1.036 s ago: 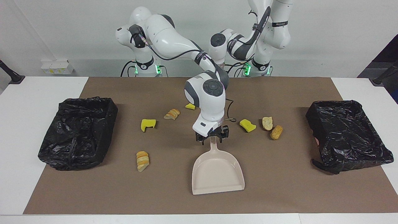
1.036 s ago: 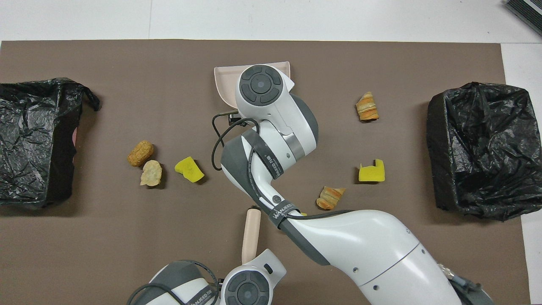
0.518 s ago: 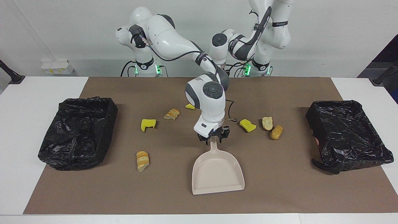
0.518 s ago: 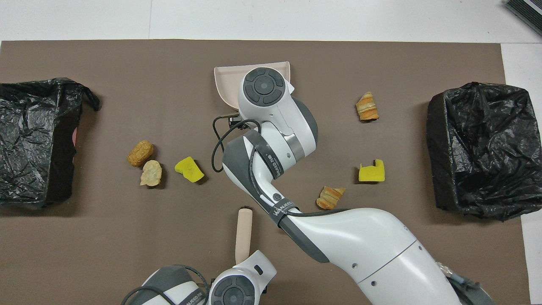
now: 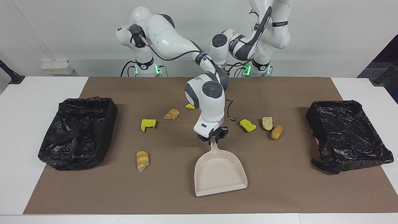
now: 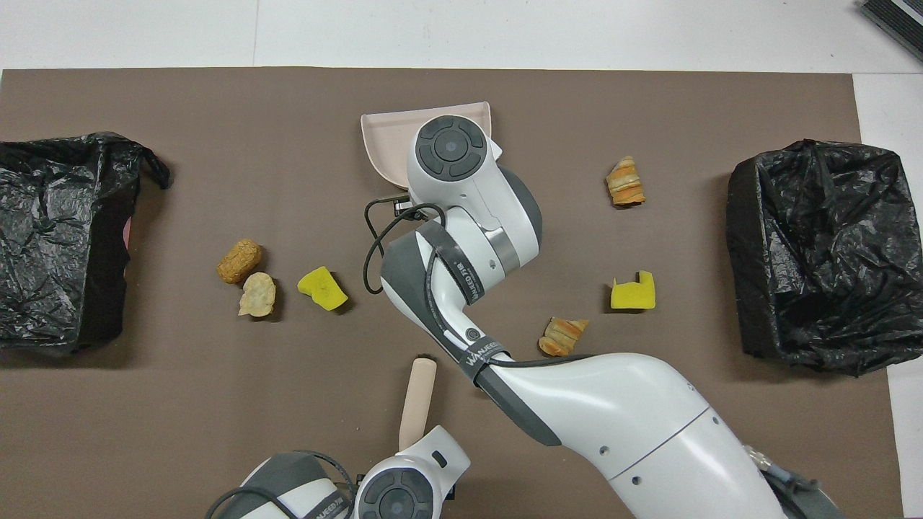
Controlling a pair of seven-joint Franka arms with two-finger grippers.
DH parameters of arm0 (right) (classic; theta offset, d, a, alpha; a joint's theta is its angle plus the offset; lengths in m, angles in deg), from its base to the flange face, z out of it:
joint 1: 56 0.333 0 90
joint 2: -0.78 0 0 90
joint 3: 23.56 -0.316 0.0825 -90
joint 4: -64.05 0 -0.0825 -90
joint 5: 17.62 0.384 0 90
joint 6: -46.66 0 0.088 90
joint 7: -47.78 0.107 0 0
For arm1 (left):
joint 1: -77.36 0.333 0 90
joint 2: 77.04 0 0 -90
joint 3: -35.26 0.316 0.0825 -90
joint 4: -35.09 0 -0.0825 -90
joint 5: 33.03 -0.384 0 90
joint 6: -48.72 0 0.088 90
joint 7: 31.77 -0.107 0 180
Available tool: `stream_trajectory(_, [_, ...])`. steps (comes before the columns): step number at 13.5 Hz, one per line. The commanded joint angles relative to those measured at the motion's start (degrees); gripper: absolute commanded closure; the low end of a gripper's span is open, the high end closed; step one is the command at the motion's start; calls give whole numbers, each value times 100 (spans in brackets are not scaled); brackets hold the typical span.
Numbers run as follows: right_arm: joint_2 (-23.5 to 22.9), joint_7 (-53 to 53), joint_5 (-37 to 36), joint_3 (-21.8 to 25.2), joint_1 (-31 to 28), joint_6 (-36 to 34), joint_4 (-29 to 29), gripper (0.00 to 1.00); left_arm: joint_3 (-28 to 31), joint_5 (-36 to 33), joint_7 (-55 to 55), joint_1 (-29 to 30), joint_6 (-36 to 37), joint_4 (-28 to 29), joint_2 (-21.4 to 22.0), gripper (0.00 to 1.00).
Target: Sweep and dump trash in bin
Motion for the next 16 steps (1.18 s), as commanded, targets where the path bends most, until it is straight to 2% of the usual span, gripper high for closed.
stream_trajectory(1, [415, -603, 67, -75, -227, 50, -366, 100, 1, 36, -82, 123, 262, -49, 143, 100])
stream_trajectory(4, [582, -1244, 24, -75, -218, 42, -455, 100, -8, 36, -38, 123, 254, -41, 161, 100])
stream_trajectory(5, [661, -1612, 32, -75, -244, 24, -577, 100, 1, 44, 15, 123, 201, -32, 161, 94])
stream_trajectory(6, [766, -2016, 24, -75, -271, 24, -726, 100, 1, 44, 15, 123, 166, -6, 161, 42])
stream_trajectory(7, [907, -2412, 32, -75, -341, -20, -919, 100, -8, 44, -2, 114, 166, 38, 196, 11])
stream_trajectory(8, [1073, -2807, 67, -75, -420, -29, -1182, 100, -8, 44, -2, 114, 157, 38, 196, 11])
stream_trajectory(10, [1250, -3695, 67, -75, -525, -64, -1456, 100, -8, 44, -2, 114, 148, 47, 187, 12])
stream_trajectory(11, [1381, -4160, 67, -75, -569, -221, -1640, 100, -8, 44, -2, 114, 148, 39, 178, 17])
stream_trajectory(12, [1470, -4591, 67, -75, -631, -309, -1772, 100, -8, 44, -2, 114, 174, 39, 178, 28])
stream_trajectory(14, [1619, -5243, 50, -75, -658, -319, -1984, 100, -8, 44, 6, 114, 253, -5, 161, 61])
stream_trajectory(15, [1655, -5542, 15, -66, -649, -319, -2054, 100, -8, 44, 6, 114, 245, 3, 169, 90])
stream_trajectory(16, [1716, -5797, -38, -66, -623, -337, -2142, 100, -8, 44, -2, 114, 262, 3, 170, 100])
